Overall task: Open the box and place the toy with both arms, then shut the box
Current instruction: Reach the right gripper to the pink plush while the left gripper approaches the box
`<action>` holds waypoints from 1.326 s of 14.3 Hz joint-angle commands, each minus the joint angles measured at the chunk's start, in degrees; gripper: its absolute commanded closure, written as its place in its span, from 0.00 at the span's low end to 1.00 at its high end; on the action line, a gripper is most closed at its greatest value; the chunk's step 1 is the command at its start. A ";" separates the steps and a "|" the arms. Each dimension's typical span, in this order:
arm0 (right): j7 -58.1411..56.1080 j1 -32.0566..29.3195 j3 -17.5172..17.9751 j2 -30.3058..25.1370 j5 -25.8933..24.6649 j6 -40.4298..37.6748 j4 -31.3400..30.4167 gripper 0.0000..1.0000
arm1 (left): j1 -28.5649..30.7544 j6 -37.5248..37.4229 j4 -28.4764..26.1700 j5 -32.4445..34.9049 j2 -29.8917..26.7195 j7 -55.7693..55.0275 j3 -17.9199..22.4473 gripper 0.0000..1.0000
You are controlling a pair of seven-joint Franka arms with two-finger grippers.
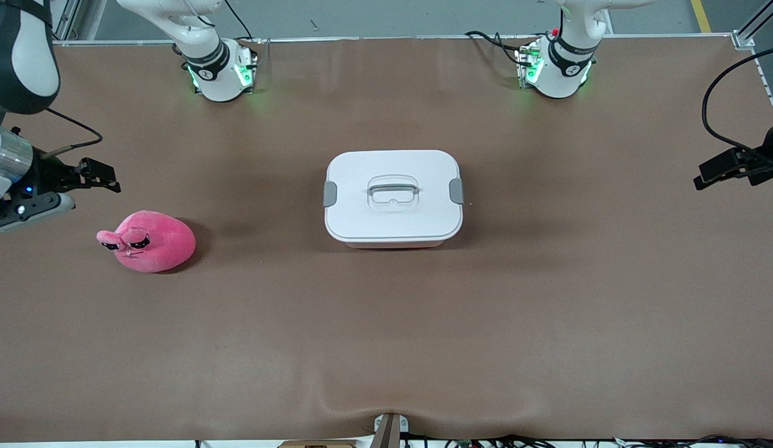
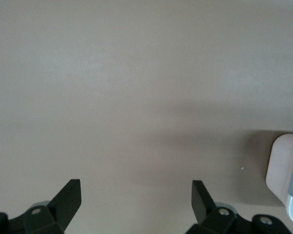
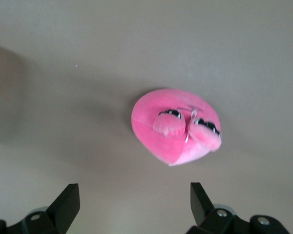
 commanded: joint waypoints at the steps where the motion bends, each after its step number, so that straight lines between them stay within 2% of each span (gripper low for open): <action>1: -9.49 -0.83 0.31 -0.14 -1.12 4.56 -2.57 0.00 | -0.40 0.41 1.98 0.22 1.79 -3.29 -0.29 0.00; 4: -14.52 -1.01 0.39 1.53 -1.29 14.64 -8.00 0.00 | -1.02 0.68 1.98 0.04 3.28 -8.65 -0.72 0.00; 7: -14.62 -0.31 0.39 3.11 -1.29 26.08 -16.00 0.00 | -2.25 1.82 1.98 -0.05 3.99 -14.45 -1.87 0.00; 8: -14.70 -0.39 0.39 3.47 -1.29 27.50 -16.98 0.00 | -3.12 1.82 1.98 -0.05 4.25 -16.56 -1.96 0.00; 19: -14.79 -1.45 0.30 6.45 -2.79 28.75 -17.08 0.00 | -14.90 3.14 1.98 -0.05 6.62 -47.05 -1.87 0.00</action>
